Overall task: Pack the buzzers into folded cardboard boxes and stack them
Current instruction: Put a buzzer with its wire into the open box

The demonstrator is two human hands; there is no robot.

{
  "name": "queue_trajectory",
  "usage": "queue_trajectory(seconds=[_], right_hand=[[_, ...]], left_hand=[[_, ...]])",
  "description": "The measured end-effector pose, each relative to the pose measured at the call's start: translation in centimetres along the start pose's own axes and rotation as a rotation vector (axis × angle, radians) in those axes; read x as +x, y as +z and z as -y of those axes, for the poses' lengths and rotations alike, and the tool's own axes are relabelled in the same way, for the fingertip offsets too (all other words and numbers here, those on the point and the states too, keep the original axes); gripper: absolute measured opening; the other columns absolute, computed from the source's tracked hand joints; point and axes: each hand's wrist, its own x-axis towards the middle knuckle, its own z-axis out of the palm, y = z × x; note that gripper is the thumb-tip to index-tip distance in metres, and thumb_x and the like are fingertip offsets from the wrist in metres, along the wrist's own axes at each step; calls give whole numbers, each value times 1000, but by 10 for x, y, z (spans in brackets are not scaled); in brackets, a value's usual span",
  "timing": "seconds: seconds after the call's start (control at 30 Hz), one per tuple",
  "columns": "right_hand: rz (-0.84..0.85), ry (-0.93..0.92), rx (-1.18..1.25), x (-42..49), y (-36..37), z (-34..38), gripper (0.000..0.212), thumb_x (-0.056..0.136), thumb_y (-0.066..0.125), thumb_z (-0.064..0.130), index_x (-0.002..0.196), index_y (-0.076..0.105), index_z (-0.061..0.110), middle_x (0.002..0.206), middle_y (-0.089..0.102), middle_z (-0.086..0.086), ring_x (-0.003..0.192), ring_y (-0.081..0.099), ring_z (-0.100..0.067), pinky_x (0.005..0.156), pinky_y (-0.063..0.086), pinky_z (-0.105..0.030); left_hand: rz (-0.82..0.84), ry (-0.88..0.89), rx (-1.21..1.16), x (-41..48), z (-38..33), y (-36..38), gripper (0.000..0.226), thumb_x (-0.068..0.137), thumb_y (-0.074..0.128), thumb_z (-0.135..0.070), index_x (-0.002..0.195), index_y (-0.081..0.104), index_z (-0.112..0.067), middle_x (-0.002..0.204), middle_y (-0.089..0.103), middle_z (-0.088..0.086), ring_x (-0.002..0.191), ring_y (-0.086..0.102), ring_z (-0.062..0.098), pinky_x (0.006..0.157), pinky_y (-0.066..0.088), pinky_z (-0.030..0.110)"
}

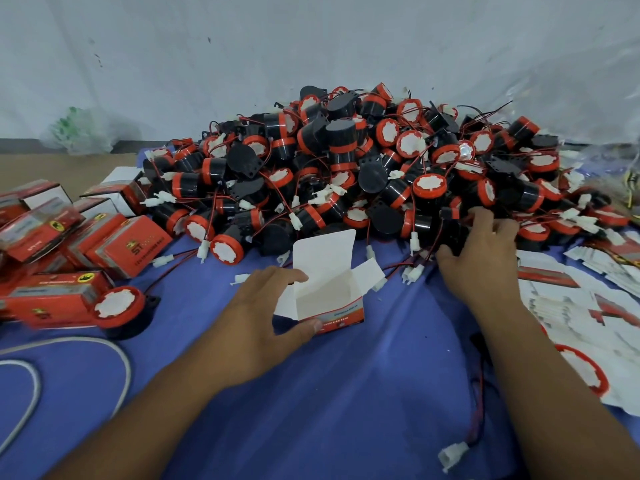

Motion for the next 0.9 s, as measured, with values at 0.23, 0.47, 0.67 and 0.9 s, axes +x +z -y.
queue_trajectory(seconds=[0.23, 0.47, 0.67, 0.9], right_hand=[[-135, 212, 954, 5, -33, 10, 38, 88, 68, 30, 124, 58, 37, 124, 65, 9, 109, 66, -12, 96, 55, -39], [342, 360, 1885, -9, -46, 36, 45, 90, 66, 33, 125, 60, 4, 121, 69, -16, 110, 68, -26, 79, 58, -23], [596, -7, 1503, -27, -38, 52, 29, 87, 70, 39, 108, 73, 21, 105, 72, -10, 78, 68, -19, 61, 54, -24], [746, -263, 981, -48, -17, 68, 29, 87, 69, 49, 105, 60, 28, 90, 71, 8, 71, 63, -7, 61, 50, -21]], left_hand=[[-8, -26, 8, 0, 1, -2, 62, 81, 61, -65, 134, 44, -38, 128, 45, -23, 114, 38, -8, 88, 27, -4], [6, -18, 13, -1, -1, -4, 65, 80, 57, -68, 135, 44, -36, 127, 44, -25, 110, 35, -12, 87, 27, -5], [7, 14, 9, -1, -2, -4, 65, 80, 60, -64, 135, 47, -32, 128, 46, -23, 112, 35, -17, 90, 25, -5], [2, 33, -17, -1, 1, -2, 67, 79, 58, -68, 136, 43, -36, 124, 41, -34, 114, 32, -26, 90, 27, -5]])
